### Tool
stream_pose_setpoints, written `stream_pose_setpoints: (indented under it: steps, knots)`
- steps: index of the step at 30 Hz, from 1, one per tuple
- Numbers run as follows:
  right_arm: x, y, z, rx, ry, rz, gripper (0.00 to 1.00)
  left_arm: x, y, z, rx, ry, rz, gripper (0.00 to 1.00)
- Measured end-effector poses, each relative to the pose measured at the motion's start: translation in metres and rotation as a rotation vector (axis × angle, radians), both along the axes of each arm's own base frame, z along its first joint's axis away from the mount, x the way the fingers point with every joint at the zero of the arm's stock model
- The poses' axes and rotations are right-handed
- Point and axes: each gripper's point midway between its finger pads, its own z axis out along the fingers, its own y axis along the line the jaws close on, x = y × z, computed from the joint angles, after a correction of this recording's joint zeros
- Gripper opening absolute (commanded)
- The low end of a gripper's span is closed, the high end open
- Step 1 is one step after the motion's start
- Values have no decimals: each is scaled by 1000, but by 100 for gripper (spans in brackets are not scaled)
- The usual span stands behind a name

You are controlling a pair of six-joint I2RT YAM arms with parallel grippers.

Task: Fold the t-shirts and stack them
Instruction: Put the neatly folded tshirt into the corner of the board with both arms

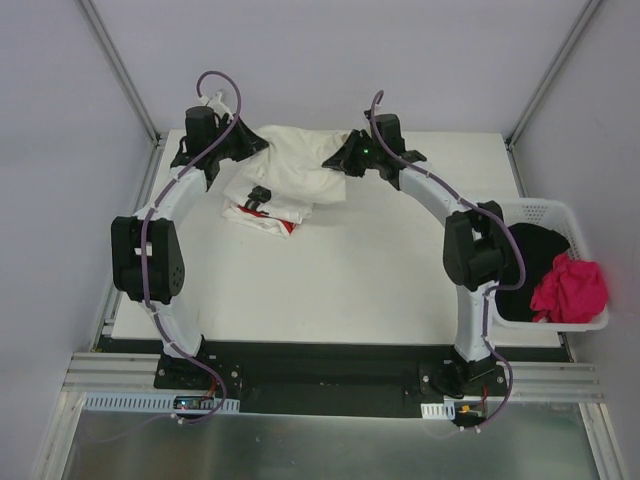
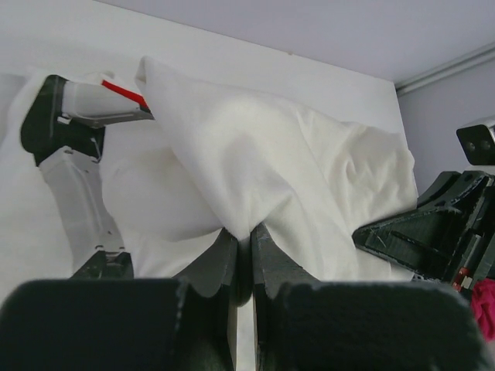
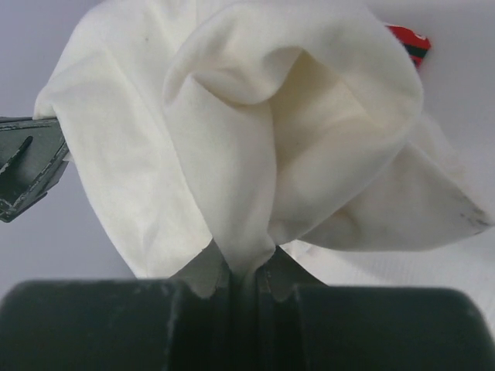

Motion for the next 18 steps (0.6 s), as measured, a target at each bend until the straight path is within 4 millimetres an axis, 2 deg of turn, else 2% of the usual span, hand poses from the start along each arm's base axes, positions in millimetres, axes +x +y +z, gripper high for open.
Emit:
stream_pose_setpoints:
  steps: [5,13,18]
  knots:
    - [5,23,-2,8,6,26,1,3,23,-6,10,11,51,0]
    - [4,48,-23,7,47,52,1,4,54,-23,11,46,110,0]
    - [10,65,-33,20,67,62,1,6,71,-24,10,49,142,0]
